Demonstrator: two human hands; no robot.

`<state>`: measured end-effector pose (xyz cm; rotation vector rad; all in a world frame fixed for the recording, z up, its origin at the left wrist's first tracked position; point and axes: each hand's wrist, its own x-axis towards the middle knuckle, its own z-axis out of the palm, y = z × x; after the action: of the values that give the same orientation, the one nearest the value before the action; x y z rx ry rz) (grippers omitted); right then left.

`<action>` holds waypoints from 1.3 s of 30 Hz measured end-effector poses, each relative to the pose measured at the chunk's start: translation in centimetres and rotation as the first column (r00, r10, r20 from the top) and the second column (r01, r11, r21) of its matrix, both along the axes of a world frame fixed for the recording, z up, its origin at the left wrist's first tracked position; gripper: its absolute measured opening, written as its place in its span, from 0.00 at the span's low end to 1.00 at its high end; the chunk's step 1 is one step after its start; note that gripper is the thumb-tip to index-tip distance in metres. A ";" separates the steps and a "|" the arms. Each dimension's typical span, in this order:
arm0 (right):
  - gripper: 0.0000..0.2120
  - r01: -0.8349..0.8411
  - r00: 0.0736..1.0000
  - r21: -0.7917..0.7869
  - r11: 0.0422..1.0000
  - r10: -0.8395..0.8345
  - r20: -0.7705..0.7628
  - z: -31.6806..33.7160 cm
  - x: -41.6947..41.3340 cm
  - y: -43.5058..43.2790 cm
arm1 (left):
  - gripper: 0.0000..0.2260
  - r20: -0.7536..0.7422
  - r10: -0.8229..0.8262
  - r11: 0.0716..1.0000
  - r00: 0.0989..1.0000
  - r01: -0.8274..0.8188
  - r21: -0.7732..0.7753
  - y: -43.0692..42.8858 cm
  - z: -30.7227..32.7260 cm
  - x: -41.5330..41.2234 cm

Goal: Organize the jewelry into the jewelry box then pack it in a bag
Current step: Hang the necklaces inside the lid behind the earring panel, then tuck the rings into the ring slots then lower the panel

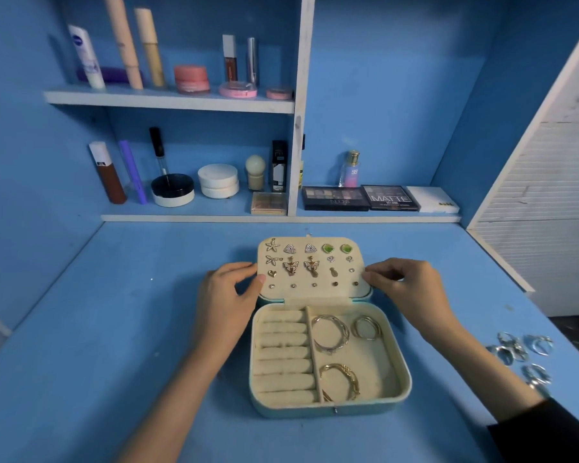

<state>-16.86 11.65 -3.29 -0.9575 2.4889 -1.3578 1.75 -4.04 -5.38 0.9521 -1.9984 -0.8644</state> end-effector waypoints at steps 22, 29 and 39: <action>0.14 0.117 0.936 0.167 0.979 -0.053 -0.347 0.0 -4.1 14.2 | 0.24 0.226 -0.497 0.803 0.838 0.543 -0.245 15.4 3.5 -9.3; 0.33 0.037 0.928 0.344 0.938 0.095 -0.359 -3.5 -1.9 15.4 | 0.20 0.261 -0.547 0.769 0.795 0.601 -0.219 16.3 2.4 -9.8; 0.45 -0.163 0.898 0.353 0.921 0.287 -0.334 -3.8 -0.1 6.5 | 0.19 0.256 -0.435 0.837 0.863 0.492 -0.238 11.8 3.8 -7.8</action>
<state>-16.93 18.14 -7.08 -1.4908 2.6340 -0.7205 -6.10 7.71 -1.63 0.3848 -2.5004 -0.7077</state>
